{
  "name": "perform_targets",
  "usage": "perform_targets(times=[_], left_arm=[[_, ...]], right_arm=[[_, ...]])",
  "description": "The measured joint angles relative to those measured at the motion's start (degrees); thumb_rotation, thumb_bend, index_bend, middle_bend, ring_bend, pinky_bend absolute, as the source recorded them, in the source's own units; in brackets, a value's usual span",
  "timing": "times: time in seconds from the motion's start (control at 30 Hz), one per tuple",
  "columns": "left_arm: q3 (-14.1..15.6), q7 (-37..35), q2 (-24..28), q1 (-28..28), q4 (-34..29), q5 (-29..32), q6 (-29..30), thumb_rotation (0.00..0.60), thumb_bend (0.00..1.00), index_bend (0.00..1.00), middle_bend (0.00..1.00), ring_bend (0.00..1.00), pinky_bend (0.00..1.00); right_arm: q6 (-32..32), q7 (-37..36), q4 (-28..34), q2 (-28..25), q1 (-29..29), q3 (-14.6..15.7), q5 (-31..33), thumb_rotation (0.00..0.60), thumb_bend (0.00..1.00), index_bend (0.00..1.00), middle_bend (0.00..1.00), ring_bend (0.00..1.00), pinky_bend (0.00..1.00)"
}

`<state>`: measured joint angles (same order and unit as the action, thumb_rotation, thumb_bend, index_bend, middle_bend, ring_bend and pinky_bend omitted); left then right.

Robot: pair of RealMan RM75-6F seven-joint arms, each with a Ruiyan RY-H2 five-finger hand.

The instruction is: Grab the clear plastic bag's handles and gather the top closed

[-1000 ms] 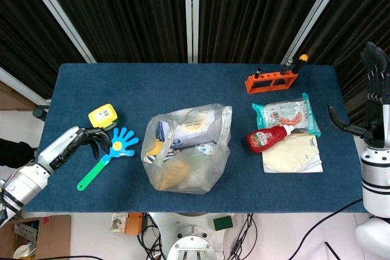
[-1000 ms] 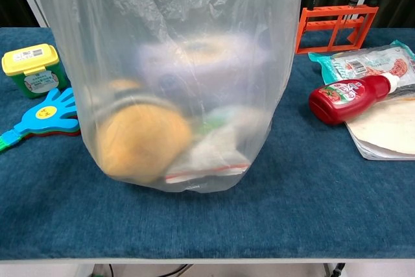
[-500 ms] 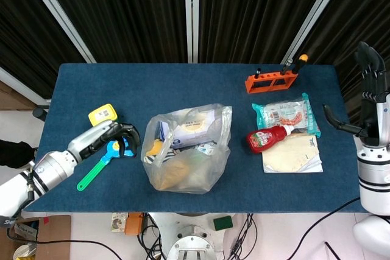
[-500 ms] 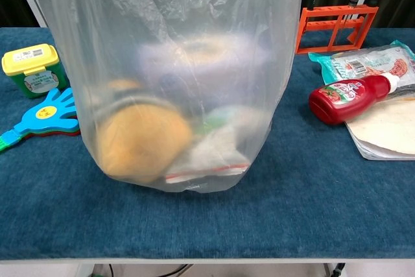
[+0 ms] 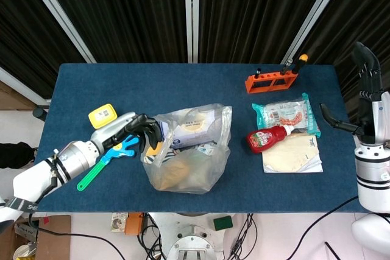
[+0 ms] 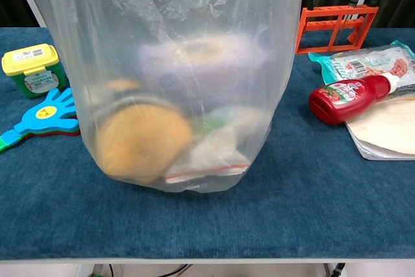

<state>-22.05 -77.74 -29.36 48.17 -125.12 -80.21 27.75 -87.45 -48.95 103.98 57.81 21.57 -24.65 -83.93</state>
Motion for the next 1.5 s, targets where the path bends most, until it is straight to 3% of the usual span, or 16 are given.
perform_targets(times=[0.43, 0.7, 1.07, 1.23, 1.5], left_arm=[[-2.74, 1.41, -5.05, 4.49, 0.60, 6.82, -6.06, 0.000, 0.01, 0.52, 0.59, 0.51, 0.64], [-3.54, 7.05, -7.05, 7.35, 2.10, 10.03, -10.45, 0.000, 0.01, 0.54, 0.61, 0.52, 0.67], [-3.39, 16.77, -5.37, 9.25, 3.80, 14.78, -17.40, 0.000, 0.01, 0.59, 0.67, 0.58, 0.73], [-6.07, 17.40, -6.00, 8.79, 2.79, 16.32, -19.33, 0.001, 0.01, 0.59, 0.66, 0.58, 0.73], [-12.92, 16.81, -8.38, 4.41, 1.97, 18.69, -18.91, 0.000, 0.01, 0.59, 0.65, 0.58, 0.74]], right_arm=[[0.03, -1.31, -1.23, 0.25, -0.01, 0.04, 0.63, 0.600, 0.29, 0.00, 0.00, 0.00, 0.00], [-0.17, -2.64, -2.06, -0.04, -0.42, 0.07, 0.85, 0.600, 0.29, 0.00, 0.00, 0.00, 0.00], [-0.12, -4.41, -3.29, 0.10, -0.62, 0.24, 0.99, 0.600, 0.29, 0.00, 0.00, 0.00, 0.00], [-0.01, -4.46, -3.35, 0.19, -0.59, 0.25, 1.12, 0.600, 0.29, 0.00, 0.00, 0.00, 0.00], [0.27, -4.83, -3.62, 0.13, -0.59, 0.04, 1.72, 0.600, 0.29, 0.00, 0.00, 0.00, 0.00]])
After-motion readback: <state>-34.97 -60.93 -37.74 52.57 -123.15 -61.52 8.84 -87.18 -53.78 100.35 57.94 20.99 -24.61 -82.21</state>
